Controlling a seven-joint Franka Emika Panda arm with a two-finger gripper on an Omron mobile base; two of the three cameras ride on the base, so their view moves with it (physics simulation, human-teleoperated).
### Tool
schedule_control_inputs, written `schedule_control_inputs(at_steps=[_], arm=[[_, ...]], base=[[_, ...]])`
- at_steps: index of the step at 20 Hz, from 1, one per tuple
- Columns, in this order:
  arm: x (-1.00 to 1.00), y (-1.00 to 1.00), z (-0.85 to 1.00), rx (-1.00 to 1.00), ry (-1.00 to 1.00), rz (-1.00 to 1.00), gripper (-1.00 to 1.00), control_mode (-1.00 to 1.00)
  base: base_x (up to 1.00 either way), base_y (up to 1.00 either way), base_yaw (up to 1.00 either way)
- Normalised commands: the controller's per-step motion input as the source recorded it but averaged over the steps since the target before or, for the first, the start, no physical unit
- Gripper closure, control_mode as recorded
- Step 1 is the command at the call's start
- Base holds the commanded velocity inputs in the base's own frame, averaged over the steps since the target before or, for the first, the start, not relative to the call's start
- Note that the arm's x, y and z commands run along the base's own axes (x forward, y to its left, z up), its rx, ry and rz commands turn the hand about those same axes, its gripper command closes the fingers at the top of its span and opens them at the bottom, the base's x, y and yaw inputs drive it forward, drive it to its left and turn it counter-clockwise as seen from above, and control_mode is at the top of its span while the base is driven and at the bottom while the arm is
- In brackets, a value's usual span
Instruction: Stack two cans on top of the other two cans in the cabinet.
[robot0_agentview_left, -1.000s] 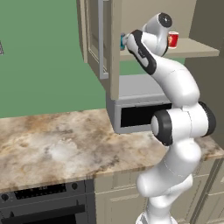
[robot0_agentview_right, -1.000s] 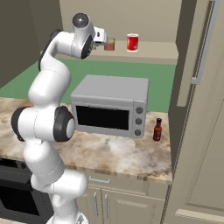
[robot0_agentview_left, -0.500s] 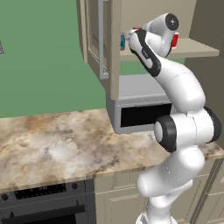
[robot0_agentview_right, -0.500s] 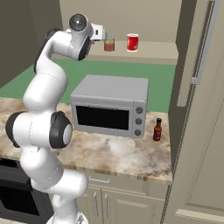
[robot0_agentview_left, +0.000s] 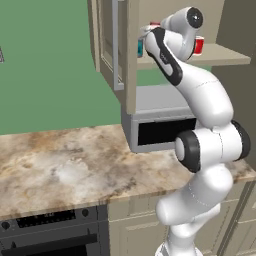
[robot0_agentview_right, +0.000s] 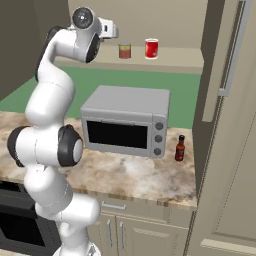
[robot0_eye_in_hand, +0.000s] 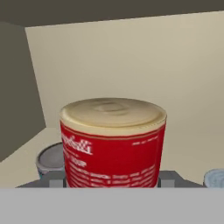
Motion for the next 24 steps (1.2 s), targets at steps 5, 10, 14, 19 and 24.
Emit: schedule_control_inputs(at_steps=[5,10,14,19,24], arm=[[0.0,0.1,0.25,0.0,-0.07,0.01,1.0,-1.0],[0.07,0.24,0.03,0.0,-0.1,0.01,1.0,-1.0],[0.16,0.36,0.0,0.0,-0.09,0.01,1.0,-1.0],[0.25,0.2,-0.04,0.0,-0.03,0.03,1.0,-1.0],[0.26,0.05,0.0,0.0,0.05,0.05,1.0,-1.0]], base=[[0.0,0.0,0.0],[0.0,0.0,0.0],[0.0,0.0,0.0],[0.0,0.0,0.0],[0.0,0.0,0.0]])
